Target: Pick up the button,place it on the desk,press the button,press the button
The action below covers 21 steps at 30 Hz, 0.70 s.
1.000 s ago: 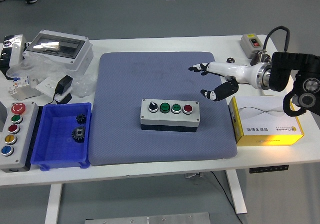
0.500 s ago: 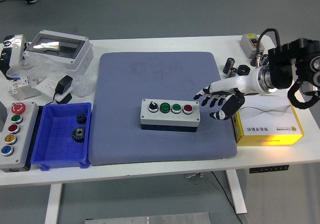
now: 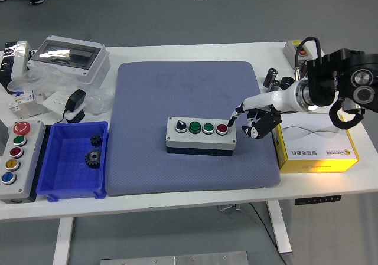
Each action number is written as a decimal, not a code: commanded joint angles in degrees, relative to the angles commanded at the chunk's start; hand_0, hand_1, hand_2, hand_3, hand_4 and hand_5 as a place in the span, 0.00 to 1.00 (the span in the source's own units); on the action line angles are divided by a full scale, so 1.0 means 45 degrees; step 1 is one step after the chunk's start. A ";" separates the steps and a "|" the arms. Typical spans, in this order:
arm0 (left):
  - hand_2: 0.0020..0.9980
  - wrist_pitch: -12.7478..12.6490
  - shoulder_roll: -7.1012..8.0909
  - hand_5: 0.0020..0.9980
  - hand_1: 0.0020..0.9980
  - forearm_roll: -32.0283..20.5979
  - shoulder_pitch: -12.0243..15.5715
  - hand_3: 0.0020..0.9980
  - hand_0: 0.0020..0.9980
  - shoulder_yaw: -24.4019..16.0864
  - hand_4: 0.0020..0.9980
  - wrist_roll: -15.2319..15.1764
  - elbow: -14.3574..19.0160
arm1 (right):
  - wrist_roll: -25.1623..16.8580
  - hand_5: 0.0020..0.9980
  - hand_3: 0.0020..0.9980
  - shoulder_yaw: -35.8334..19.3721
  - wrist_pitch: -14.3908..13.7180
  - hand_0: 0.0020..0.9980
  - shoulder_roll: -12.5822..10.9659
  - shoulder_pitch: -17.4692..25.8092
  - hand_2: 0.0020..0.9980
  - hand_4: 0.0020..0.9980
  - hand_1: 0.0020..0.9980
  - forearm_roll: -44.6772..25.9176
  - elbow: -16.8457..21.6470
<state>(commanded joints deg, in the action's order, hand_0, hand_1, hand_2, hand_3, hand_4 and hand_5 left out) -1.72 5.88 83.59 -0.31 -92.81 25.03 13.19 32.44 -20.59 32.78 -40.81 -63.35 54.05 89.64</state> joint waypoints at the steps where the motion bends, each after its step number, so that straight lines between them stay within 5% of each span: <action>1: 0.60 0.0004 0.0002 0.31 0.64 0.0003 0.0002 0.66 0.69 -0.0001 0.69 0.0001 0.0001 | -0.0011 0.13 0.89 0.0062 -0.0041 0.05 0.0075 -0.0005 0.25 0.13 0.10 0.0022 -0.0061; 21: 0.60 0.0066 -0.0002 0.31 0.64 -0.0026 -0.0026 0.66 0.69 0.0016 0.69 -0.0089 -0.0029 | -0.0280 0.14 0.89 0.0993 -0.1081 0.04 0.1442 0.0390 0.24 0.14 0.09 0.0828 -0.1694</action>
<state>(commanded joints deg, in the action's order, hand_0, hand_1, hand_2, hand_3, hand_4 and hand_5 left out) -1.42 5.87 83.48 -0.43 -92.74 24.63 13.06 31.18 -16.12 27.92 -34.32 -61.60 57.78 82.01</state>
